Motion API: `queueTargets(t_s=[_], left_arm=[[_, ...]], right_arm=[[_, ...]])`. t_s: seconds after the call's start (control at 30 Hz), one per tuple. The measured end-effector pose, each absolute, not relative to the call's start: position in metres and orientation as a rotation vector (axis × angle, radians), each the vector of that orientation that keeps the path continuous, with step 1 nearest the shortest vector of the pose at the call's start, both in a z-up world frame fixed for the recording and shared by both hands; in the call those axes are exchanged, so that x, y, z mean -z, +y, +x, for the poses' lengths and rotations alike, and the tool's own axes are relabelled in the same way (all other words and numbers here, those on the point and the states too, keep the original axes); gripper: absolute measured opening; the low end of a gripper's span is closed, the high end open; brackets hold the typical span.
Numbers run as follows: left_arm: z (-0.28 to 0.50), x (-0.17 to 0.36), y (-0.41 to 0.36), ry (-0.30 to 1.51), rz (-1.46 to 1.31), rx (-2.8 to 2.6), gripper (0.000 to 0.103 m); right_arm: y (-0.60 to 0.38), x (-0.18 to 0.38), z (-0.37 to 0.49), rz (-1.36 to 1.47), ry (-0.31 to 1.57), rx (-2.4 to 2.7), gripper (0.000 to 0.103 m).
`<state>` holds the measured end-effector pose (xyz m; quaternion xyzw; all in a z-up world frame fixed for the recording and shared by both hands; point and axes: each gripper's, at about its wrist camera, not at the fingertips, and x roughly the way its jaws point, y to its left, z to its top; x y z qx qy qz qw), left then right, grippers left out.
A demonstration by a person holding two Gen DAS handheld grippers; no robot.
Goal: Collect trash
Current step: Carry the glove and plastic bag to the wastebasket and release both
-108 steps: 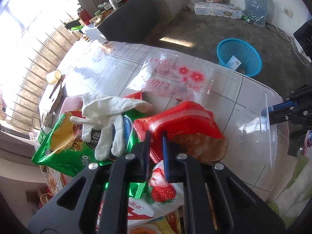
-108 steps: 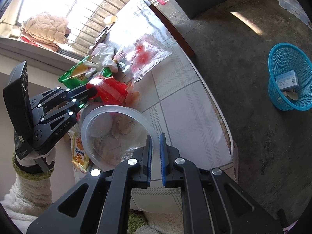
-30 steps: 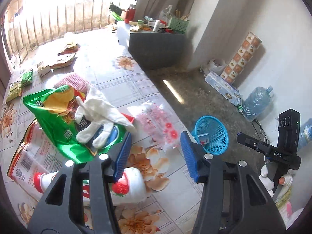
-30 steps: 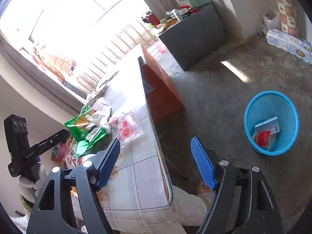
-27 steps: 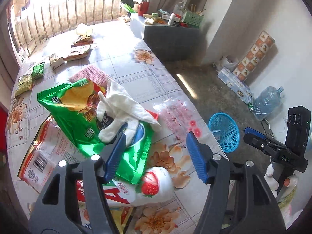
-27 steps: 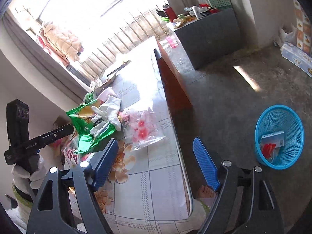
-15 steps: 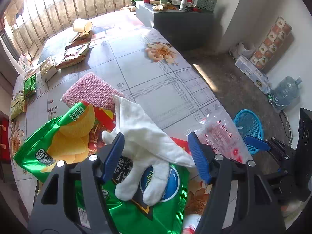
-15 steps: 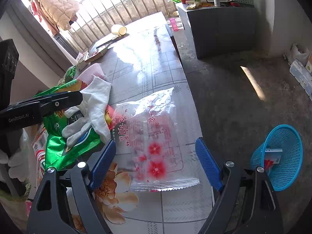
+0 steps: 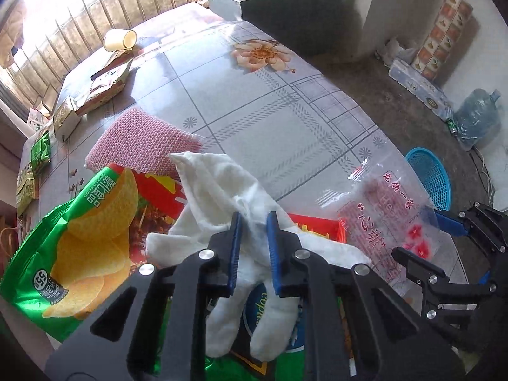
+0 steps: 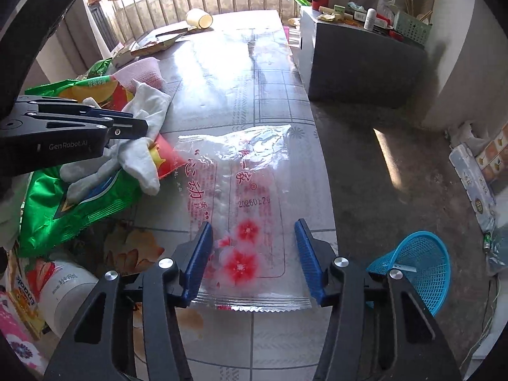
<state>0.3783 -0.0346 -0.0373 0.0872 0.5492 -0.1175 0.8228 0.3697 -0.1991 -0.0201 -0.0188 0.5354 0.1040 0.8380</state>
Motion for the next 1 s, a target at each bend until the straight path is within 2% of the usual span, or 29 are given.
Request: queueTargets(t_s=[0.1, 0.23, 0.33, 0.5, 1.0], left_arm=[[0.378, 0.036, -0.034, 1.163, 0.169, 0.264, 0.002], [0.375, 0.028, -0.029, 1.139, 0.118, 0.291, 0.001], [0.373, 0.014, -0.025, 1.112, 0.070, 0.306, 0.001], [0.359, -0.020, -0.018, 1.039, 0.018, 0.315, 0.000], [0.303, -0.110, -0.022, 0.841, -0.025, 0.360, 0.000]], right_arm=[[-0.201, 0.020, 0.370, -0.018, 1.135, -0.226, 0.035], [-0.208, 0.020, 0.370, 0.067, 1.145, -0.241, 0.018], [-0.213, 0.015, 0.368, 0.127, 1.141, -0.263, 0.011], [-0.214, 0.001, 0.357, 0.152, 1.112, -0.255, 0.007], [-0.246, -0.063, 0.319, 0.188, 0.944, -0.173, 0.007]])
